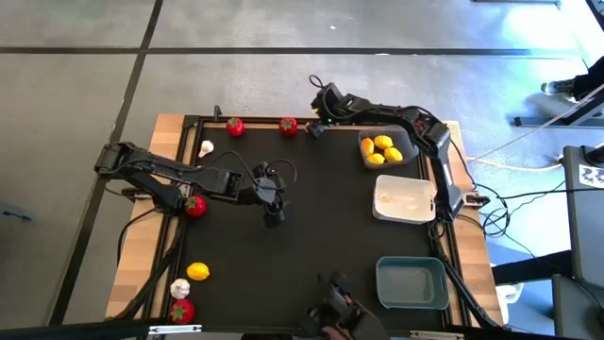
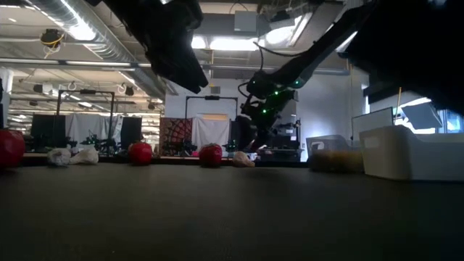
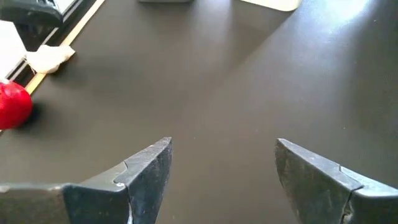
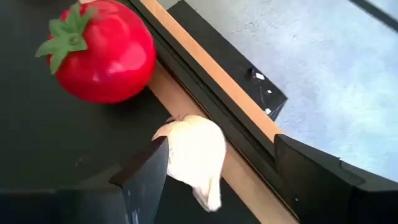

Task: Sort produce into baskets
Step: Put the garlic into the white bin

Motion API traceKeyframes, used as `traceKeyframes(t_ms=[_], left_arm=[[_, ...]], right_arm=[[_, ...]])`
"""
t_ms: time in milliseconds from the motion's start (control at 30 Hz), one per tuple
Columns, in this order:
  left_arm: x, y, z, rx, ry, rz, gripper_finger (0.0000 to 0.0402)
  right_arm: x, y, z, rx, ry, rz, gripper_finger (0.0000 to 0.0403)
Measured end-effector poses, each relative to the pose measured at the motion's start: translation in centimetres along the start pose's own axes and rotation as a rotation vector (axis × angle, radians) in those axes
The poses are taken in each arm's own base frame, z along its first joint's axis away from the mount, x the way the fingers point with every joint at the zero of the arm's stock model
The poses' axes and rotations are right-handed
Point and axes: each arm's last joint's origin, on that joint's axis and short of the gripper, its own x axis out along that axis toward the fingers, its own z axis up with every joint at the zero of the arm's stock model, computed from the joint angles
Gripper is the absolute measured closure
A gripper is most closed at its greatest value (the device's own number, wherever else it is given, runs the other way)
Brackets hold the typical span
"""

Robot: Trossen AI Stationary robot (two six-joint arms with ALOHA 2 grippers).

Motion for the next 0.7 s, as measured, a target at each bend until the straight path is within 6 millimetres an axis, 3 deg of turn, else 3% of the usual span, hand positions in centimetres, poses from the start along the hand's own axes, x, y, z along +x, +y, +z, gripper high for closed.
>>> traceKeyframes(t_ms=[200,700], left_arm=[[0.0,0.0,0.0,0.007,0.000,0.000,0.0125],[0.0,0.0,0.0,0.009,0.000,0.000,0.0125]], right_arm=[[1.2,0.1,-0.1,0.019,0.020,0.059,0.0116],[1.2,0.4,-1.2,-0.089,0.123,0.090,0.0116]])
